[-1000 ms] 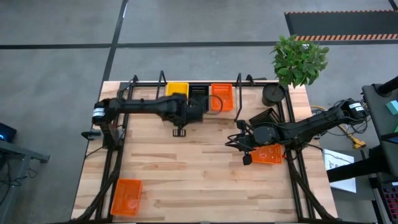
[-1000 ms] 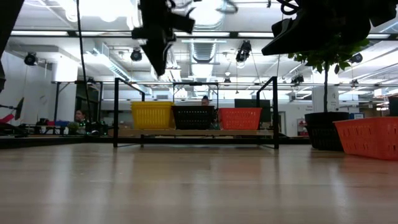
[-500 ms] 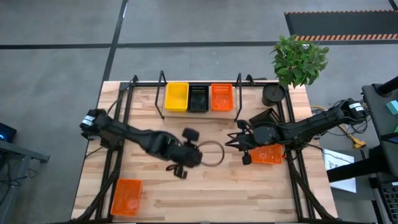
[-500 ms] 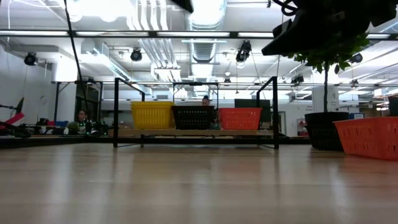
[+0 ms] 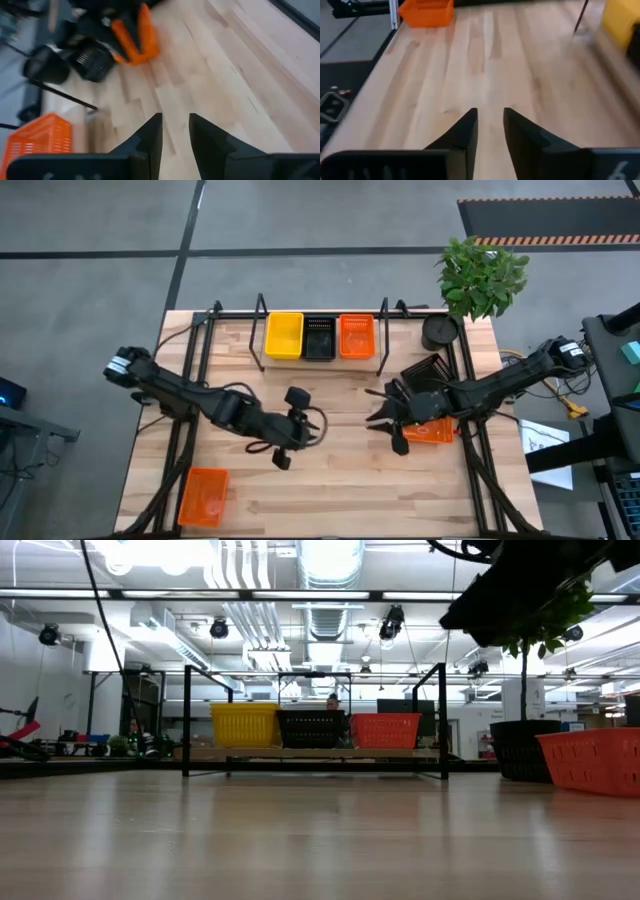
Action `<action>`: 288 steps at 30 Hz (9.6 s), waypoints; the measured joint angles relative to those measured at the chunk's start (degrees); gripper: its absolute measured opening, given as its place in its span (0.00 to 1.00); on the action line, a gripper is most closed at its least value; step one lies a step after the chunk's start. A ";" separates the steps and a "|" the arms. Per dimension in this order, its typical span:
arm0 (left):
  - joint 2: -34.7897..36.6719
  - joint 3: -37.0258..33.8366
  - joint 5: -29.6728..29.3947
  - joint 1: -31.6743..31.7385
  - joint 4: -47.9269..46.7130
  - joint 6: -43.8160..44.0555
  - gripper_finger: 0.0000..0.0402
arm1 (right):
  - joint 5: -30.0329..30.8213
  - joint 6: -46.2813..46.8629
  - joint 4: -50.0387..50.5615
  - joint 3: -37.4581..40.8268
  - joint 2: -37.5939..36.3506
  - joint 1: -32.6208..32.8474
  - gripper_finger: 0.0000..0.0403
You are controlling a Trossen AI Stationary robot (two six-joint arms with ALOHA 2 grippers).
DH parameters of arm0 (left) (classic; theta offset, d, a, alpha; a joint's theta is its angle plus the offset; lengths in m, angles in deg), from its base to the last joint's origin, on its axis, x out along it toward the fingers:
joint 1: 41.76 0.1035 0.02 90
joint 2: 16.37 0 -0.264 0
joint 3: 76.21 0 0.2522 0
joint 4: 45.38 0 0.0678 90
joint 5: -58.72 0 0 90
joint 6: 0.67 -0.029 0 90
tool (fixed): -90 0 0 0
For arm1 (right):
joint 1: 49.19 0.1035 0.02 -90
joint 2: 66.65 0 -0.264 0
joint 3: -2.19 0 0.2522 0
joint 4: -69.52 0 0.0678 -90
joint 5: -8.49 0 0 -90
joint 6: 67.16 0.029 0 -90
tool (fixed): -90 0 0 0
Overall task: Stack baskets on shelf by color
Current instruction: Stack the top orange bin on top of the other orange bin on the shelf, then stack the black bin on top of the other stacked black bins on the shelf
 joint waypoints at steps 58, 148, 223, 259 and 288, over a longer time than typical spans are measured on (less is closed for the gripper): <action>20.25 -21.50 -21.94 -0.68 11.17 5.96 0.20 | -4.43 63.32 68.85 -31.35 35.02 3.21 0.45; 20.25 -23.44 -21.87 -0.68 11.39 5.26 0.20 | 1.86 -39.06 70.35 -60.79 38.25 -38.43 0.02; 20.25 -23.57 -21.87 -0.68 13.31 2.54 0.20 | -1.43 -33.93 72.52 -55.17 38.36 -38.02 0.24; 20.23 -24.03 -21.85 -0.66 15.25 2.73 0.20 | -3.79 18.93 70.74 -43.96 19.08 -14.67 0.24; 20.23 -24.12 -21.83 -0.66 16.78 1.38 0.20 | 10.17 37.00 61.20 -12.64 15.43 -16.09 0.36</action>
